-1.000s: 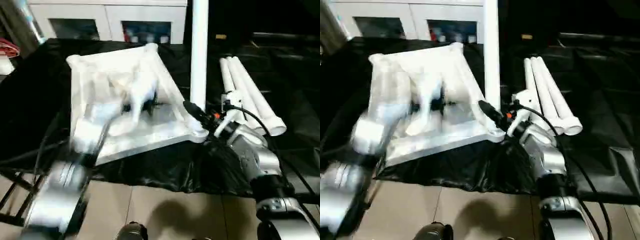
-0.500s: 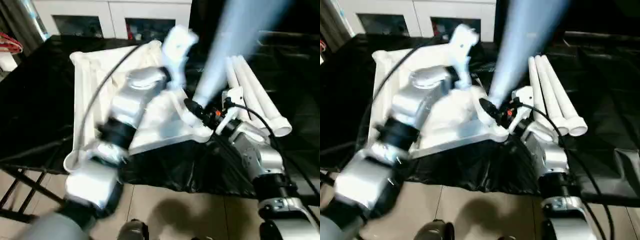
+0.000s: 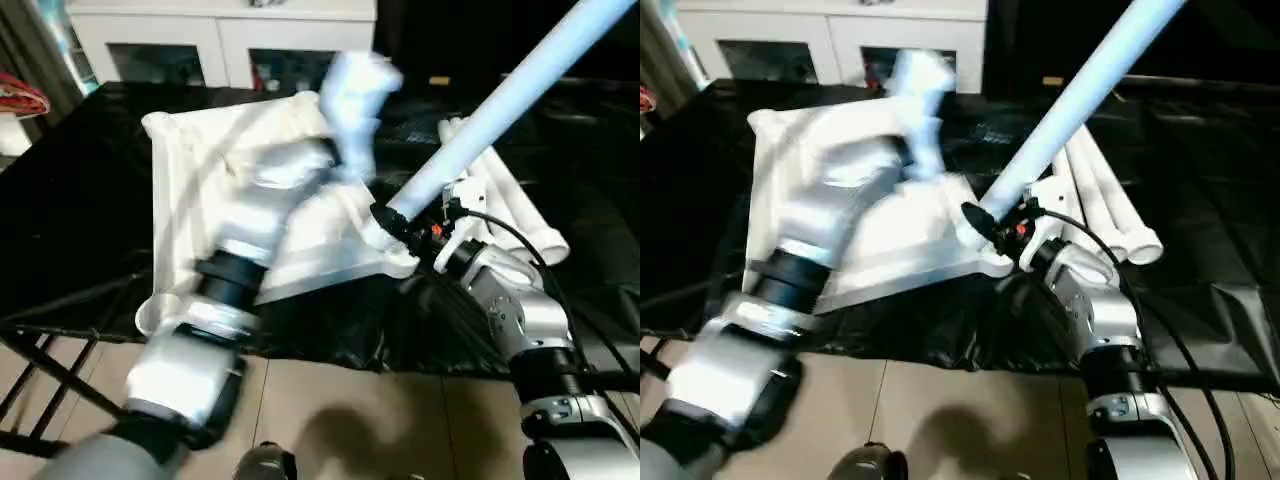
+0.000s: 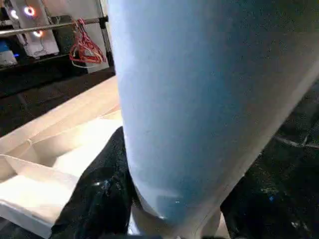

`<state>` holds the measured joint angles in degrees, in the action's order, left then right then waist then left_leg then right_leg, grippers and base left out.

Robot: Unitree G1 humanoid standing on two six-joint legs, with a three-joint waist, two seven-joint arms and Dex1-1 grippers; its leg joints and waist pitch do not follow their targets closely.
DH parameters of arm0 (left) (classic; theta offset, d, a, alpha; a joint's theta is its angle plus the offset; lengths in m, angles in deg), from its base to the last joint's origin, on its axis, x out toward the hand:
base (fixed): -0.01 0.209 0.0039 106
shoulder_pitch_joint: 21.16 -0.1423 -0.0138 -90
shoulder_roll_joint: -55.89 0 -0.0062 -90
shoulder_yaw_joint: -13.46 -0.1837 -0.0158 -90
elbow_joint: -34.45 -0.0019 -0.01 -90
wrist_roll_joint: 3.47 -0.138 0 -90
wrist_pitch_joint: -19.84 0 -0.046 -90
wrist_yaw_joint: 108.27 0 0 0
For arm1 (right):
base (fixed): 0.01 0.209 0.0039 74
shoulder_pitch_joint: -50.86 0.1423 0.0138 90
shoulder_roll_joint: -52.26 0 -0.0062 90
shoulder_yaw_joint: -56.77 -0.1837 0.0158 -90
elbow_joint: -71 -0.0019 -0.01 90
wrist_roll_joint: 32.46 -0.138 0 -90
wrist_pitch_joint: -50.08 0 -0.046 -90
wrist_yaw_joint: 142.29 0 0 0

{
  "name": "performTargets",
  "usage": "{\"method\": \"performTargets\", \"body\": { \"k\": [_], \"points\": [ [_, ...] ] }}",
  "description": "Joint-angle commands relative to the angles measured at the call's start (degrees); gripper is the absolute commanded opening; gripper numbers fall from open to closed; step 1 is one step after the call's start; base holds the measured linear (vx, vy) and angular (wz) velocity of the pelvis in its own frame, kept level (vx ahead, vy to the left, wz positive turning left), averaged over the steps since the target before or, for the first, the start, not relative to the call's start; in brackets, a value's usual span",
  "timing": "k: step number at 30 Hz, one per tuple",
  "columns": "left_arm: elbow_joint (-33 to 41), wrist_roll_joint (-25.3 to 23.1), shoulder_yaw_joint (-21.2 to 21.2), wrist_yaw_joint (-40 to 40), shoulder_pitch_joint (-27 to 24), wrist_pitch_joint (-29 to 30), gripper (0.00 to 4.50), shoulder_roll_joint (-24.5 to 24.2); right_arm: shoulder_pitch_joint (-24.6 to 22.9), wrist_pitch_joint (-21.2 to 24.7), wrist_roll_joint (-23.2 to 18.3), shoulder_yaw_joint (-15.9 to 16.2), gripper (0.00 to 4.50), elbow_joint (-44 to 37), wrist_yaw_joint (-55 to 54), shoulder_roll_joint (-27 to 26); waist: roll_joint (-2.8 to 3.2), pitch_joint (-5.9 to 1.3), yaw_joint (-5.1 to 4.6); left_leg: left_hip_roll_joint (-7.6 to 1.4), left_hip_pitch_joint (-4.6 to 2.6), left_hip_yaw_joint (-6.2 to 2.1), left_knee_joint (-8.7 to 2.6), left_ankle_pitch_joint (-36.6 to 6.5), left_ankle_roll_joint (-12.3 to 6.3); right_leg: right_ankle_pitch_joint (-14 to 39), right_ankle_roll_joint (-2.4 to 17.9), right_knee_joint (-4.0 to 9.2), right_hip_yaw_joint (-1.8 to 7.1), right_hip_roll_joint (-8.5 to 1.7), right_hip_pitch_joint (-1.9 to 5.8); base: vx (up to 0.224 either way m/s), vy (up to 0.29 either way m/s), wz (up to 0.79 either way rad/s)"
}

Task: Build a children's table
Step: Insert table leg to table base

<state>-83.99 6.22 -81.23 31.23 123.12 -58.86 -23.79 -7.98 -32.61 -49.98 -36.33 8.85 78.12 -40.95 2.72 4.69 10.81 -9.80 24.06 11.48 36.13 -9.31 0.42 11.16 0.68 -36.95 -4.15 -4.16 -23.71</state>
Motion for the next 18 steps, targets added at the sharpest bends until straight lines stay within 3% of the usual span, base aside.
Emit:
{"method": "performTargets", "body": {
  "k": [1, 7, 8, 11, 13, 14, 17, 18],
  "points": [
    [-1.52, -2.71, -0.7, -0.4, -1.22, -0.06, 1.64, -2.19, 1.19, -0.13, 0.92, -0.41, 1.89, 0.65, -1.15, 0.65, -1.14, -5.01, -0.38, -4.11, -2.19, -2.84, -5.21, -16.56, 0.78, 19.22, 8.84, 5.86, 3.28, -5.89, 2.13, 0.0, 0.0, 0.0],
    [-3.72, -4.69, -4.13, -4.3, -5.32, 1.62, 2.17, -5.77, 2.16, -0.37, 2.09, -1.19, 1.89, 2.85, -3.59, 1.28, -0.94, -5.61, -0.58, -3.9, -2.1, -2.34, -4.72, -11.85, -0.14, 10.34, 11.24, 4.76, 3.25, -5.7, 2.15, 0.0, 0.0, 0.0],
    [-3.13, -4.77, -5.75, -6.1, -7.3, 1.56, 2.28, -6.0, 2.3, -0.23, 2.39, -1.09, 1.89, 3.13, -3.9, 1.57, -1.0, -5.97, -0.42, -3.82, -1.86, -2.32, -4.37, -8.92, -1.57, 5.51, 12.46, 4.15, 3.16, -5.76, 2.39, 0.0, 0.0, 0.0],
    [-3.24, -5.34, -8.39, -9.84, -10.3, 1.81, 2.4, -6.54, 2.35, 0.38, 2.79, -0.83, 1.89, 3.23, -3.95, 2.1, -0.88, -6.06, -0.25, -3.69, -1.51, -2.17, -4.0, -5.89, -3.98, 1.26, 13.74, 3.73, 2.99, -5.69, 2.46, 0.0, 0.0, 0.0],
    [-3.43, -5.62, -9.0, -10.69, -10.89, 2.17, 2.4, -6.74, 2.34, 0.66, 2.88, -0.73, 1.89, 3.2, -3.92, 2.27, -0.87, -5.95, -0.22, -3.73, -1.53, -2.14, -4.03, -6.57, -4.21, 2.42, 13.73, 3.93, 2.99, -5.72, 2.43, 0.0, 0.0, 0.0],
    [-3.86, -6.0, -9.47, -11.37, -11.34, 2.72, 2.4, -6.86, 2.33, 0.98, 3.13, -0.53, 1.89, 3.23, -3.8, 2.49, -0.6, -5.84, -0.33, -3.79, -1.64, -2.14, -4.13, -8.07, -3.76, 4.25, 13.53, 4.2, 3.01, -5.69, 2.35, 0.0, 0.0, 0.0],
    [-4.66, -6.34, -9.93, -12.0, -11.81, 3.56, 2.5, -6.92, 2.23, 1.18, 3.45, -0.35, 1.89, 3.22, -3.59, 2.73, -0.67, -5.42, -0.46, -3.92, -1.88, -2.32, -4.65, -11.9, -1.98, 10.74, 12.55, 4.92, 3.07, -5.81, 2.38, 0.0, 0.0, 0.0],
    [-6.11, -6.78, -10.33, -12.33, -12.09, 2.79, 2.5, -7.01, 2.11, 1.35, 3.57, -0.36, 1.89, 3.08, -3.52, 2.93, -0.37, -5.26, -0.65, -4.0, -2.05, -2.48, -4.91, -14.18, -0.63, 13.88, 11.83, 5.22, 3.14, -5.87, 2.29, 0.0, 0.0, 0.0]
  ]
}}
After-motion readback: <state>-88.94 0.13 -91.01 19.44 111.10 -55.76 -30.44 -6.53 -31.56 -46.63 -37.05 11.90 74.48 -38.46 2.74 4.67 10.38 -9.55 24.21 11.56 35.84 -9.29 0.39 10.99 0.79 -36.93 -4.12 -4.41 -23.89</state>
